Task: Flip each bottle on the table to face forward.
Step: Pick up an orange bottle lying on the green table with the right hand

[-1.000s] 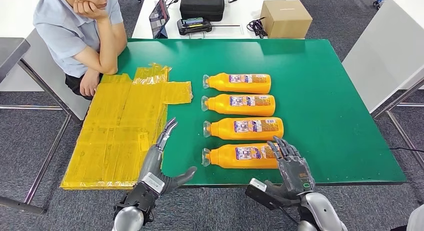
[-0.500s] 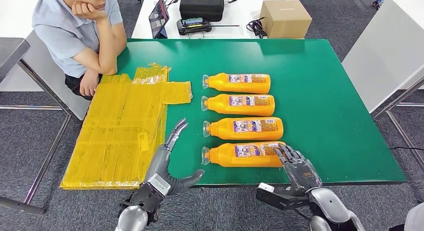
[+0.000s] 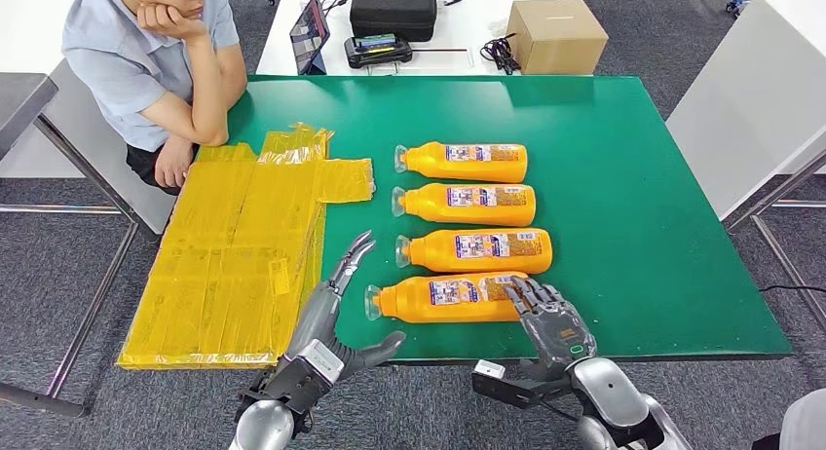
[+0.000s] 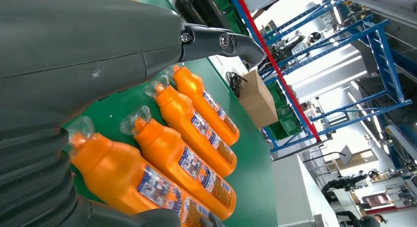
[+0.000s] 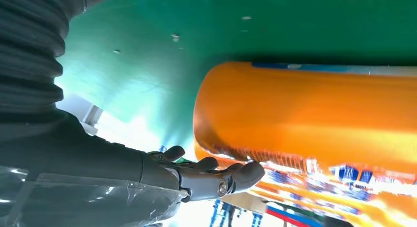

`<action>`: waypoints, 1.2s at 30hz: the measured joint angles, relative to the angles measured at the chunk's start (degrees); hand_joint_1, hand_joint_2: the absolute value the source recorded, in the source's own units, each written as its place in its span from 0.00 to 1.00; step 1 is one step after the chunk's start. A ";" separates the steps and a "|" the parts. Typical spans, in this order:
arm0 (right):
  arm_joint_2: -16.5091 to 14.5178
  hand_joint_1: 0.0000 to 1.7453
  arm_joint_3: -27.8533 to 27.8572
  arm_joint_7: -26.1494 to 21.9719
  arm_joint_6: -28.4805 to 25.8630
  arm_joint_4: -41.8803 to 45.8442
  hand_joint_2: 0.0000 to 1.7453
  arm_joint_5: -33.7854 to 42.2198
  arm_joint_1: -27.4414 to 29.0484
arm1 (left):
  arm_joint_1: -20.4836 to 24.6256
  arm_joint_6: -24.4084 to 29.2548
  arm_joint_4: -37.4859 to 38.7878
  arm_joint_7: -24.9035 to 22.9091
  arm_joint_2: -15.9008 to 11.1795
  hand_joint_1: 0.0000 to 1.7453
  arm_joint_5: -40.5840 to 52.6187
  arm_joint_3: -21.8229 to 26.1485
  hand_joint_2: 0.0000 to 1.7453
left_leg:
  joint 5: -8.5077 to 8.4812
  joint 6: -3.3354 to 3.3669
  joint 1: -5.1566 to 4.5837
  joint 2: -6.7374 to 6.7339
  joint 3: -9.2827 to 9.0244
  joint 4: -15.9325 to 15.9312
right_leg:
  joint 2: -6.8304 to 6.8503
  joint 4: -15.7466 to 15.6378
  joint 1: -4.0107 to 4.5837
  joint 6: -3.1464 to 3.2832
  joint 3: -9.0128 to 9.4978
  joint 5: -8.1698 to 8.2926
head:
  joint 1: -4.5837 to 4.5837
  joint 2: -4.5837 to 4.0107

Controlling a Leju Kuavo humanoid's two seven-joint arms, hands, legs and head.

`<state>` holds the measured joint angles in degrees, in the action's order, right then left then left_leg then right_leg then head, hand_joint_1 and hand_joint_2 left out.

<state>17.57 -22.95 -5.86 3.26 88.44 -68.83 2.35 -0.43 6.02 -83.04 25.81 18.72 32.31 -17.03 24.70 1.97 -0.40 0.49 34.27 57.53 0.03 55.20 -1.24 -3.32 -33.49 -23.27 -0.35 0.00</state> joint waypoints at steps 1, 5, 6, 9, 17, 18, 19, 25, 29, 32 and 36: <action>-0.13 0.00 -0.40 -0.05 0.00 0.22 1.00 -0.12 0.00 | -0.02 0.03 -0.03 -0.05 -0.01 0.00 0.07 0.00 1.00 | 0.00 0.00 0.00 0.01 0.00 0.00 | 0.00 0.00 0.00 0.00 0.00 0.00 | 0.01 0.00; -0.53 0.00 -2.27 -0.22 0.02 1.20 1.00 -0.40 -0.09 | -0.12 0.18 -0.28 -0.21 -0.02 0.00 0.40 0.00 1.00 | 0.00 0.00 0.00 0.01 0.01 0.00 | 0.01 0.00 0.00 0.00 0.00 0.00 | 0.00 0.00; -0.62 0.00 -2.78 -0.28 0.03 1.41 1.00 -0.33 -0.16 | -0.14 0.21 -0.33 -0.23 -0.02 0.00 0.46 0.01 1.00 | 0.00 0.00 0.00 0.01 0.02 0.00 | 0.01 0.00 0.00 0.00 0.00 0.00 | 0.00 0.00; -0.76 0.00 -3.95 -0.51 0.13 1.81 1.00 0.34 -0.51 | -0.16 0.31 -0.39 -0.31 -0.03 0.00 0.52 0.04 1.00 | 0.00 0.00 0.00 0.02 0.02 0.00 | 0.01 0.00 0.00 0.00 0.00 0.00 | 0.01 0.00; -0.74 0.00 -5.37 -0.57 0.37 2.41 1.00 1.01 -1.52 | -0.33 0.49 -0.75 -0.35 -0.03 0.00 0.62 0.31 1.00 | 0.00 0.00 -0.01 0.02 0.02 0.00 | 0.01 0.00 -0.01 0.00 0.00 0.00 | 0.01 0.00; -0.74 0.00 -5.42 -0.57 0.37 2.44 1.00 1.02 -1.56 | -0.35 0.49 -0.80 -0.35 -0.03 0.00 0.63 0.34 1.00 | 0.00 0.00 -0.01 0.02 0.02 0.00 | 0.01 0.00 -0.01 0.00 0.00 0.00 | 0.00 0.00; -0.74 0.00 -5.44 -0.57 0.37 2.46 1.00 1.03 -1.58 | -0.35 0.50 -0.83 -0.35 -0.03 0.00 0.63 0.35 1.00 | 0.00 0.00 -0.01 0.02 0.02 0.00 | 0.01 0.00 -0.01 0.00 0.00 0.00 | 0.00 0.00; -0.74 0.00 -5.46 -0.57 0.36 2.48 1.00 1.03 -1.59 | -0.36 0.50 -0.84 -0.35 -0.03 0.00 0.63 0.35 1.00 | 0.00 0.01 -0.01 0.02 0.02 0.00 | 0.01 0.00 -0.01 0.00 0.00 0.00 | 0.02 0.00; -1.08 0.00 -5.65 -0.03 -0.49 2.15 1.00 1.28 -2.86 | -0.37 0.50 -0.92 -0.33 -0.03 0.00 0.85 0.36 1.00 | -0.01 0.00 0.00 0.01 0.02 0.00 | 0.00 0.00 -0.01 0.00 0.00 0.00 | 0.02 0.00; -3.68 0.00 -4.93 0.76 -1.74 -0.72 1.00 1.51 -6.54 | -0.34 0.37 -0.93 -0.22 -0.03 0.00 1.13 0.26 1.00 | -0.04 0.01 0.00 0.02 0.00 0.00 | 0.01 0.01 0.00 0.00 0.00 0.01 | 0.01 0.00; -5.92 0.00 -3.93 0.86 -2.03 -3.86 1.00 1.97 -8.36 | -0.25 0.12 -0.91 -0.03 -0.03 0.00 1.19 -0.07 1.00 | -0.04 0.02 0.00 0.04 0.02 0.00 | 0.01 0.01 -0.01 0.00 0.00 0.01 | 0.02 0.00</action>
<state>11.65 -26.88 -5.00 1.23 84.59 -66.86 -6.01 -0.68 6.14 -83.95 25.79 18.69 33.50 -17.10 24.66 1.99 -0.40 0.53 34.29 57.53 0.05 55.22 -1.25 -3.32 -33.49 -23.26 -0.33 0.00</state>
